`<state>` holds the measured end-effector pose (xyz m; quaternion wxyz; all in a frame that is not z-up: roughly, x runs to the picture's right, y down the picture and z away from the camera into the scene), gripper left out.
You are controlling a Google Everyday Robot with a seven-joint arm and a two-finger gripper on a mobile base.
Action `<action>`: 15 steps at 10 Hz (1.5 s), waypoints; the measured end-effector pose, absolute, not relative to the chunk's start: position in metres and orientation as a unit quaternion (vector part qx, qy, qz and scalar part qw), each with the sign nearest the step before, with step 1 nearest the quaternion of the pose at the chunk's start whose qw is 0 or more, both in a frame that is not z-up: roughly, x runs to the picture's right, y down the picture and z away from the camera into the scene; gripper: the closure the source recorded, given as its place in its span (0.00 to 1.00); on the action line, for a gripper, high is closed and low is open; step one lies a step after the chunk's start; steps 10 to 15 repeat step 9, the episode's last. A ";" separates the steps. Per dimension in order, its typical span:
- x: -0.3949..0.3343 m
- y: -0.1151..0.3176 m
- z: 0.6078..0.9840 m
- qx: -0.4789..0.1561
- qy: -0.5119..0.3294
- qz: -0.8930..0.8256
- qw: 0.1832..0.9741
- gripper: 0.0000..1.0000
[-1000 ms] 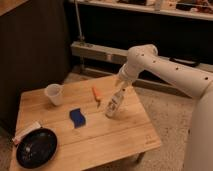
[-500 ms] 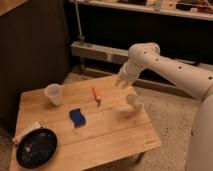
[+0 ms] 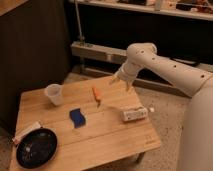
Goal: Stand the bottle upright
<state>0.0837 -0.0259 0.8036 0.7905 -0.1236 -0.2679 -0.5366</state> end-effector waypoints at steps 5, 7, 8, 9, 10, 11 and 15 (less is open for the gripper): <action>0.121 -0.022 0.819 -0.189 -0.232 -0.487 0.820 0.38; 0.135 -0.019 0.827 -0.232 -0.200 -0.441 0.844 0.38; 0.142 -0.017 0.831 -0.259 -0.175 -0.390 0.866 0.38; 0.150 -0.013 0.831 -0.270 -0.162 -0.357 0.880 0.38; 0.150 -0.013 0.831 -0.270 -0.162 -0.357 0.880 0.38; 0.150 -0.013 0.831 -0.270 -0.162 -0.357 0.880 0.38; 0.150 -0.013 0.831 -0.270 -0.162 -0.357 0.880 0.38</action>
